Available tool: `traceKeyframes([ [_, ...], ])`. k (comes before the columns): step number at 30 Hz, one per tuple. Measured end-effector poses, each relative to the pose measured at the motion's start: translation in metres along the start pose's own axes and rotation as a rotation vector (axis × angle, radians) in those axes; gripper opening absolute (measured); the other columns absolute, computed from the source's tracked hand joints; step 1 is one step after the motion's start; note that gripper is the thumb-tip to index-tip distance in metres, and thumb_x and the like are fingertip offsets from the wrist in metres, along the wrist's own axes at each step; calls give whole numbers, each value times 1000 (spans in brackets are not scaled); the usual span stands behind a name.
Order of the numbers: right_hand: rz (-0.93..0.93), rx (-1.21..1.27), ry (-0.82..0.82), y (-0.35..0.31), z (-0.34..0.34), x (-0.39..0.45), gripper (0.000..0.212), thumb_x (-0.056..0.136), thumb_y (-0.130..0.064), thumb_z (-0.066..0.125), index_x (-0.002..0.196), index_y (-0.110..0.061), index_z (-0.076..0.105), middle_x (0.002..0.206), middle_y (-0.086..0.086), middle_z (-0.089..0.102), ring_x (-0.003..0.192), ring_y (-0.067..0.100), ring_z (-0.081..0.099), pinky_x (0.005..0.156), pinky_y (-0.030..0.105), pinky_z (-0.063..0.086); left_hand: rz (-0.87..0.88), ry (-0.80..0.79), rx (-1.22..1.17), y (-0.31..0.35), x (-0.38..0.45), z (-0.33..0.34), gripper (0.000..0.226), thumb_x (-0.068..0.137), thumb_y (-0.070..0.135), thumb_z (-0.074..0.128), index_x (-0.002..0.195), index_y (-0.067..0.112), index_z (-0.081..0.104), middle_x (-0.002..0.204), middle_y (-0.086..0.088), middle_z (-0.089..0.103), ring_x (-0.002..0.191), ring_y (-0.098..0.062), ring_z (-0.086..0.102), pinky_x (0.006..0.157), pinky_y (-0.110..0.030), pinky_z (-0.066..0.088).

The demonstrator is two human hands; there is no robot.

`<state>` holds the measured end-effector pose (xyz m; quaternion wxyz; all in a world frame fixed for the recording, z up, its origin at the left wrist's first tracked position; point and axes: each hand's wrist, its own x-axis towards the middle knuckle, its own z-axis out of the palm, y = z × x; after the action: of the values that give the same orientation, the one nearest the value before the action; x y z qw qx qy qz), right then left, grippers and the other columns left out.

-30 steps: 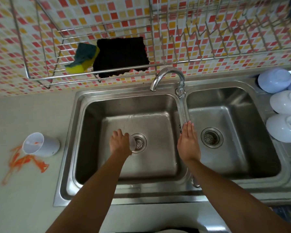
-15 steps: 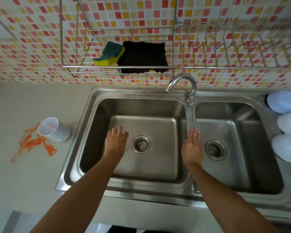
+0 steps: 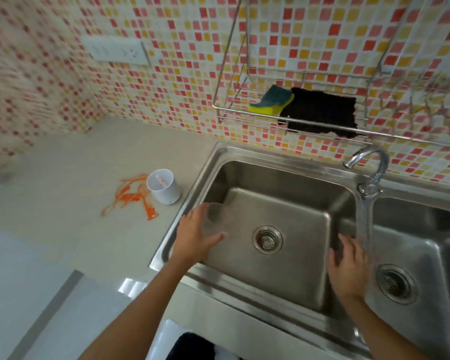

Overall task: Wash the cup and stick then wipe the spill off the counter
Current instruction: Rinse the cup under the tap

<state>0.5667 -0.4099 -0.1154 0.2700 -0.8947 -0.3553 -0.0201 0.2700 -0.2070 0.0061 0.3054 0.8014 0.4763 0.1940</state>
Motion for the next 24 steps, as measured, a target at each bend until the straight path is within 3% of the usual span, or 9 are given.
traceKeyframes([
  [4,9,236,-109,-94,20,-29,42,85,-12,72,125,-4,60,114,20,63,103,35,59,87,25,35,-136,125,-149,-37,-20,-28,75,67,52,81,129,38,40,124,14,51,112,-12,49,97,-39,46],
  [8,-54,447,-244,-194,62,-34,48,78,-16,80,122,-11,62,112,11,65,104,29,61,91,33,46,-220,229,-202,-85,-28,-64,83,67,50,82,135,31,38,127,8,52,113,-14,52,97,-41,49],
  [13,-80,619,-436,-300,101,-8,57,82,-25,76,133,-21,51,131,-3,56,117,12,53,101,34,46,-296,304,-225,-143,-22,-106,81,69,38,84,135,21,39,130,1,54,117,-19,52,98,-39,47],
  [17,-30,638,-467,-343,129,9,63,80,-24,77,135,-22,48,135,-3,54,122,12,51,104,41,44,-312,276,-233,-179,-12,-124,80,70,33,84,134,17,39,133,0,54,119,-19,52,98,-34,43],
  [20,-41,607,-481,-362,145,14,74,75,-24,81,140,-19,44,141,-1,52,128,13,49,108,39,40,-310,234,-248,-201,-3,-132,81,70,37,83,135,18,39,134,2,52,121,-18,51,99,-34,44],
  [24,-59,651,-504,-379,158,14,87,64,-37,84,139,-27,42,140,-8,51,129,8,46,108,34,38,-291,170,-261,-220,5,-136,82,70,43,81,135,21,37,135,5,51,121,-15,50,98,-32,44],
])
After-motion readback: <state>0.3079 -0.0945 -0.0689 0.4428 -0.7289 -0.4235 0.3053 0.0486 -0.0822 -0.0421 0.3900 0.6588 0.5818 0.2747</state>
